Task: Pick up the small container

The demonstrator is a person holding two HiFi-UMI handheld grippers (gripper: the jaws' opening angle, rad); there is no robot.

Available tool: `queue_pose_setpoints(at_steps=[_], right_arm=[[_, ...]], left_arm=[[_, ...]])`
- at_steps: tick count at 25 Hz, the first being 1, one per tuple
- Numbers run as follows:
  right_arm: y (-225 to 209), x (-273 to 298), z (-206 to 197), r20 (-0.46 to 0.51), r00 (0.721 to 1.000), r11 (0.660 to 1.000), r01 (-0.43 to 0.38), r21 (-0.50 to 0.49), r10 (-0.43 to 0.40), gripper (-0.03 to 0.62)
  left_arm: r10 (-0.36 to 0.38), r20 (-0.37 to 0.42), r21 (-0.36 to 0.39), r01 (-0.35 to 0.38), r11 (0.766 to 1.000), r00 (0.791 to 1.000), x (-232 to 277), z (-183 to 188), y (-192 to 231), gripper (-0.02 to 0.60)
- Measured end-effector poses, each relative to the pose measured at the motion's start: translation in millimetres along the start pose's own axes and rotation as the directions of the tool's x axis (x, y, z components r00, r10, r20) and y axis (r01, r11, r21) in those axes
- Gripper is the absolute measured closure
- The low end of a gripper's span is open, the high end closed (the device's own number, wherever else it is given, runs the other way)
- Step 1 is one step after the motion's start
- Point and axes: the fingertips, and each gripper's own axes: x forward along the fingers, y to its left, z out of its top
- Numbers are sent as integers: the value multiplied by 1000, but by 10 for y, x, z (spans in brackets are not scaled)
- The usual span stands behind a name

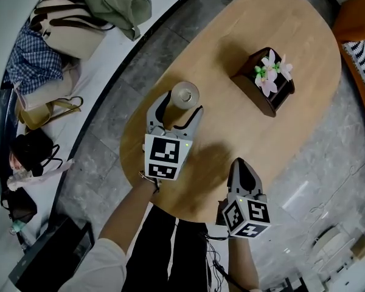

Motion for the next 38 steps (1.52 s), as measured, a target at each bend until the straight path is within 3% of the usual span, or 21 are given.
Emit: queue_pose_setpoints(at_steps=[6,23,38], right_arm=[[-108,18,-24,0,1000,1000,10,22,-10,571],[-181,58,-7,-4,1000,1000,20,22,-19,571],[-109,-11,1,4,1000,1000,5,7,-5,571]], left_arm=[[26,6,-21,-26,999,1000,113,14,24,245],[47,43,20,-48,999,998,254,64,65,244],[1,14,47,-1,999,1000,-24,42,-116,247]])
